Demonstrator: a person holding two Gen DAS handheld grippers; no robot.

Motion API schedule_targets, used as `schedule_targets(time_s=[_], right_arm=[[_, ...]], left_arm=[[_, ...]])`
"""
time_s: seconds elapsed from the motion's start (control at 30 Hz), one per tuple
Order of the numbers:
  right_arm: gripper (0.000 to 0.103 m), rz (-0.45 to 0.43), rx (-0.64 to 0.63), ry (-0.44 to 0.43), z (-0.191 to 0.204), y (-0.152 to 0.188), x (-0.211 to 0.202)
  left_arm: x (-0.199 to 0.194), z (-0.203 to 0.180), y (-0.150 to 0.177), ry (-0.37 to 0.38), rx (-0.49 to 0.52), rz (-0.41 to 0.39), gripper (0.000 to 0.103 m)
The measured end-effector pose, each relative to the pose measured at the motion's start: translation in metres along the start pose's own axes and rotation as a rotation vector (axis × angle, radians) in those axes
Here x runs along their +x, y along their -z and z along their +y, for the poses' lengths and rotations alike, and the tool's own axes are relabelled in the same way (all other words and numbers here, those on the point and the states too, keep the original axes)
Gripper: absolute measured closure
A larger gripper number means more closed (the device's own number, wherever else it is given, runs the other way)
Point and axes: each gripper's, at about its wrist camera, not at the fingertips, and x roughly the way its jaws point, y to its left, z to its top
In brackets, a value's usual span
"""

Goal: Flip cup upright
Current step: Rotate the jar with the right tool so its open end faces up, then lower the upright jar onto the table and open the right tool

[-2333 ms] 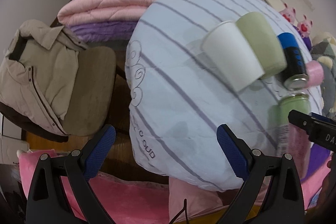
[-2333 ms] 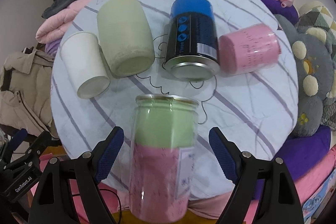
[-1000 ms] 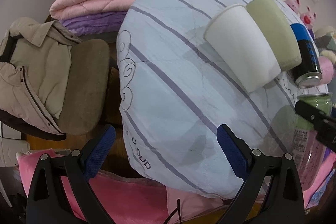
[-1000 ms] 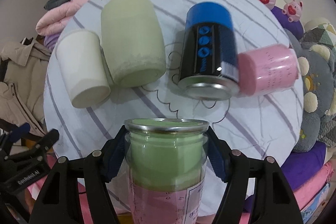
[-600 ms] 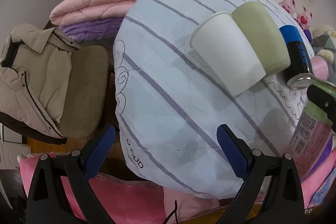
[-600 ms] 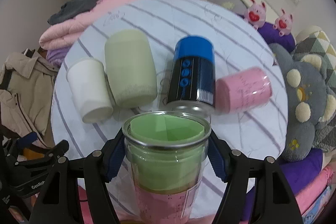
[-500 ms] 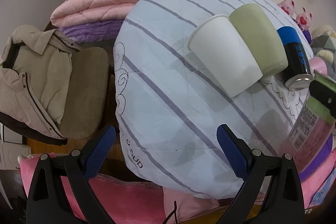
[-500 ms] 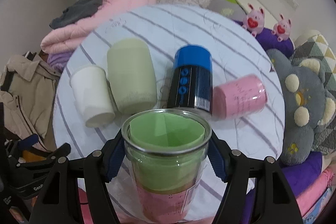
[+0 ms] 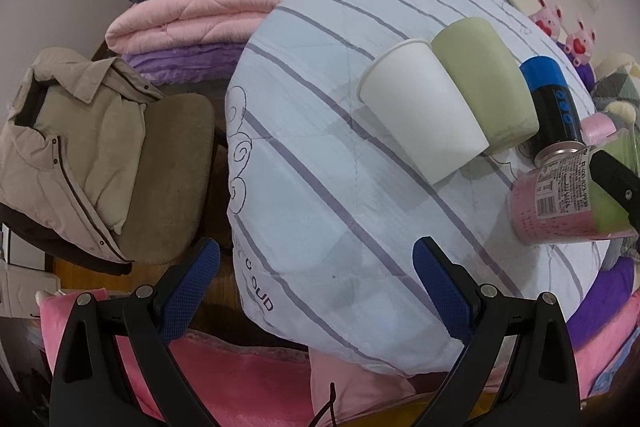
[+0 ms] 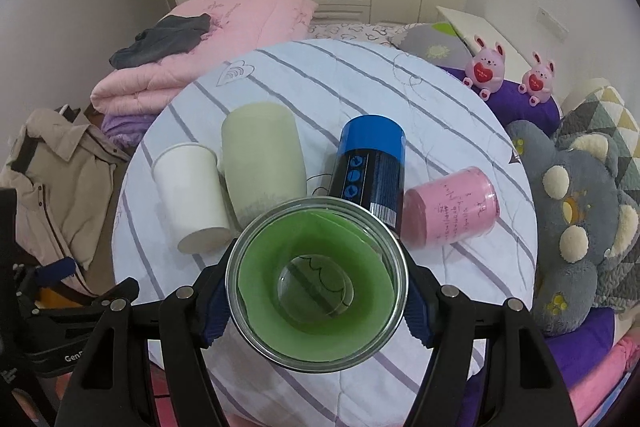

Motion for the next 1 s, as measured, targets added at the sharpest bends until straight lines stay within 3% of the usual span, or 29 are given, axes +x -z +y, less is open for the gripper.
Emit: schedule_targets(time_s=[0.13,0.67,1.0], right_arm=[[0.023,-0.002,0.003,-0.034,-0.001,0.001,-0.007],[0.023,-0.07,0.015,-0.093,-0.003,0.011,-0.039],[0.023,-0.114,0.045,-0.079,-0.022,0.022,-0.056]], left_arm=[[-0.004,-0.002,0.004,0.002,-0.001,-0.006,0.005],[-0.038,-0.019,0.017,-0.003,0.026,-0.086,0.005],[-0.056,-0.039,0.026,-0.004,0.054,-0.131,0.005]])
